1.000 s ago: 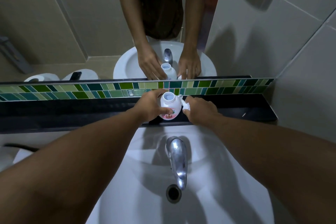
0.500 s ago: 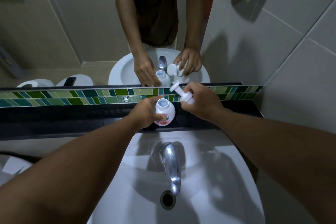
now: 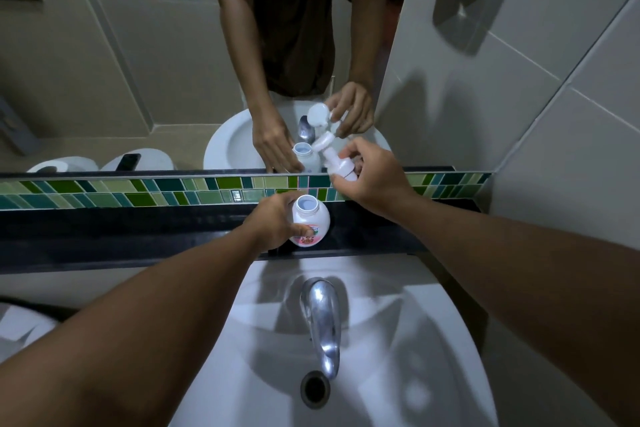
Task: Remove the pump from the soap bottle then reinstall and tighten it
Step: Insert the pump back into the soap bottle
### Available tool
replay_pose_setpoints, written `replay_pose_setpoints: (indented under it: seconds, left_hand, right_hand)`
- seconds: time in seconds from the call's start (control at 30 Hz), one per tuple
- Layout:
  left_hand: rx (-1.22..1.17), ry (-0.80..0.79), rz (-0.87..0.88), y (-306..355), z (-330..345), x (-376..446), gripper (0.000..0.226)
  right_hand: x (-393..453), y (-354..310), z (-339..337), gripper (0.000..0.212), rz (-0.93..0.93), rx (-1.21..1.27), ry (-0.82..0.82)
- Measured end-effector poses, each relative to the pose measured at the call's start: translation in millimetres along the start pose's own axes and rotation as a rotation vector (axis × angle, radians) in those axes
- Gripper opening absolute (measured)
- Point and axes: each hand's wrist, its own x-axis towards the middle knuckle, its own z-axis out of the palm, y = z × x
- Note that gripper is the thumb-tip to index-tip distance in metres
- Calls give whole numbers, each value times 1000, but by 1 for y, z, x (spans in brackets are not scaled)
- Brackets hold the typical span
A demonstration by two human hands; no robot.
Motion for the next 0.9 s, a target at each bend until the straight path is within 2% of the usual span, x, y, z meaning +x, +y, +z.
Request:
replay_pose_setpoints:
  seconds: [0.13,0.3,0.53,0.73,0.9]
  left_hand:
    - [-4,-7,-5,0,-1,-1,74]
    - [26,4,-9,-2,0,1,71]
    - [29,1,-15,-3,-1,2,70]
    - [42,4,-16,0,-1,1,63]
    - [24,10,5,-2,0,1,63]
  right_hand:
    - [10,-33,7,34,104,344,71]
    - [8,-45,20,38,125,410,68]
    - [-12,-31,45,38,194,417,37]
    - [-34,-14,62,39,163,256,55]
    - [-38,-5,67,42,154,216,74]
